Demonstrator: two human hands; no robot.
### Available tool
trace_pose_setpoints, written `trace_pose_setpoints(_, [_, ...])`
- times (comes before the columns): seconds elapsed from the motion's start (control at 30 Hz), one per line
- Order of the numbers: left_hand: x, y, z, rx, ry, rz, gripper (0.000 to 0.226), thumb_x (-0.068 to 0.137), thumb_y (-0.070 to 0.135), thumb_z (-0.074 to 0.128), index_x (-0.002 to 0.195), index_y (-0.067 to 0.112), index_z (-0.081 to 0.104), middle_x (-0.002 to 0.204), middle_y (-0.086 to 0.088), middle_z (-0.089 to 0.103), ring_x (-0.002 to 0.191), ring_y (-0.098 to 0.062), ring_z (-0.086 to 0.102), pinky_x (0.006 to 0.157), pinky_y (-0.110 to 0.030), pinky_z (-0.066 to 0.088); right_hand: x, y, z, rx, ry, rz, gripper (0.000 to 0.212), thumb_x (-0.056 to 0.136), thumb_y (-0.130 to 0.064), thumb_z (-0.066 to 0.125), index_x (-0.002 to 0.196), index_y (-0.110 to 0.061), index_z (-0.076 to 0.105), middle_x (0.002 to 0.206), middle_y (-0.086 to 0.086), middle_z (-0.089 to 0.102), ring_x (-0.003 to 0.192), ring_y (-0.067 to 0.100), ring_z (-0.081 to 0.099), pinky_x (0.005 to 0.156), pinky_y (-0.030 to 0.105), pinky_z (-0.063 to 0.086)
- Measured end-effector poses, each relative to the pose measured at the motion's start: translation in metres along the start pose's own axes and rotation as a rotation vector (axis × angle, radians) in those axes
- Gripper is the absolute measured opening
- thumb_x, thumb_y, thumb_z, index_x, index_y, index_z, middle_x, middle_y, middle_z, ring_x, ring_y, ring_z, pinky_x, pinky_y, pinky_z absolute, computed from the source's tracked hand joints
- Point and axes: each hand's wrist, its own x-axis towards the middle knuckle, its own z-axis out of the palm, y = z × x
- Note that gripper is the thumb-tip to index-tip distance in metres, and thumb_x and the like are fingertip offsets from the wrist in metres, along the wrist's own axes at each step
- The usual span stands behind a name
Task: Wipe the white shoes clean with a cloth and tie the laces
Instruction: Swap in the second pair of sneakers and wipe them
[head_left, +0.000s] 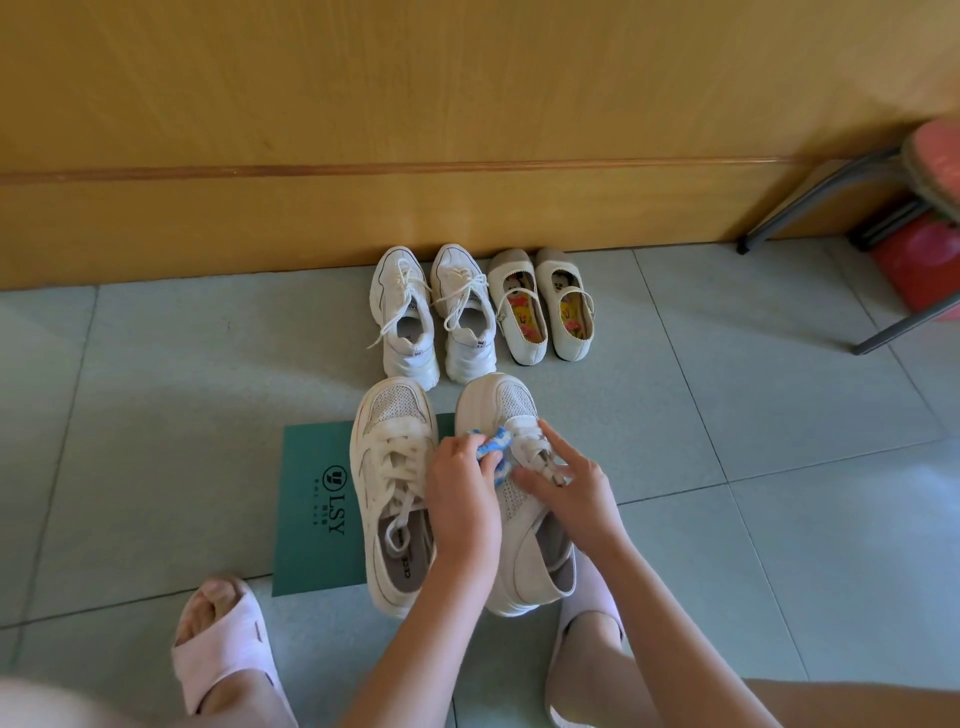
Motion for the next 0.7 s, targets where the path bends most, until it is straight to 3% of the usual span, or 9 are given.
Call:
trace_pose_setpoints(0.17, [-0.011, -0.012, -0.003, 0.026, -0.091, 0.009, 0.024, 0.09, 0.027, 0.059, 0.113, 0.017, 0.064, 0.1, -0.001, 0.061, 0.087, -0.016, 0.058, 0.074, -0.032, 0.052, 0.001, 0.001, 0.0, 0.007, -0.01, -0.015, 0.072, 0.074, -0.044, 0.074, 0.137, -0.048, 0.039, 0.124, -0.008, 0.062, 0.103, 0.007, 0.061, 0.086, 0.033, 0.055])
trace_pose_setpoints(0.33, [0.021, 0.002, -0.014, -0.155, -0.011, 0.022, 0.024, 0.089, 0.024, 0.062, 0.11, 0.01, 0.065, 0.099, -0.002, 0.062, 0.084, -0.012, 0.056, 0.069, -0.022, 0.047, -0.002, 0.0, -0.004, 0.061, -0.008, 0.008, 0.071, 0.077, -0.037, 0.074, 0.138, -0.044, 0.04, 0.116, -0.011, 0.061, 0.089, -0.009, 0.056, 0.068, 0.013, 0.049])
trace_pose_setpoints(0.47, [0.072, 0.02, -0.014, -0.244, 0.065, 0.08, 0.027, 0.088, 0.024, 0.064, 0.109, 0.008, 0.065, 0.101, -0.005, 0.064, 0.09, -0.016, 0.059, 0.074, -0.029, 0.051, -0.003, -0.004, -0.004, 0.06, -0.024, 0.013, 0.071, 0.079, -0.037, 0.072, 0.14, -0.044, 0.036, 0.121, -0.009, 0.057, 0.093, 0.003, 0.056, 0.065, 0.012, 0.045])
trace_pose_setpoints(0.6, [0.108, 0.035, 0.001, -0.246, -0.002, 0.137, 0.026, 0.087, 0.022, 0.064, 0.108, 0.006, 0.066, 0.104, -0.007, 0.064, 0.095, -0.017, 0.059, 0.08, -0.031, 0.049, -0.003, -0.006, -0.002, 0.045, -0.022, 0.026, 0.07, 0.079, -0.039, 0.072, 0.139, -0.047, 0.036, 0.122, -0.007, 0.06, 0.089, -0.002, 0.058, 0.06, 0.009, 0.044])
trace_pose_setpoints(0.7, [0.116, 0.038, 0.015, -0.221, -0.062, 0.148, 0.023, 0.084, 0.021, 0.066, 0.102, 0.007, 0.067, 0.103, -0.009, 0.065, 0.096, -0.021, 0.059, 0.08, -0.03, 0.046, -0.002, -0.003, -0.001, 0.042, -0.009, 0.024, 0.07, 0.078, -0.04, 0.072, 0.137, -0.049, 0.037, 0.125, -0.006, 0.061, 0.095, 0.004, 0.06, 0.061, 0.011, 0.045])
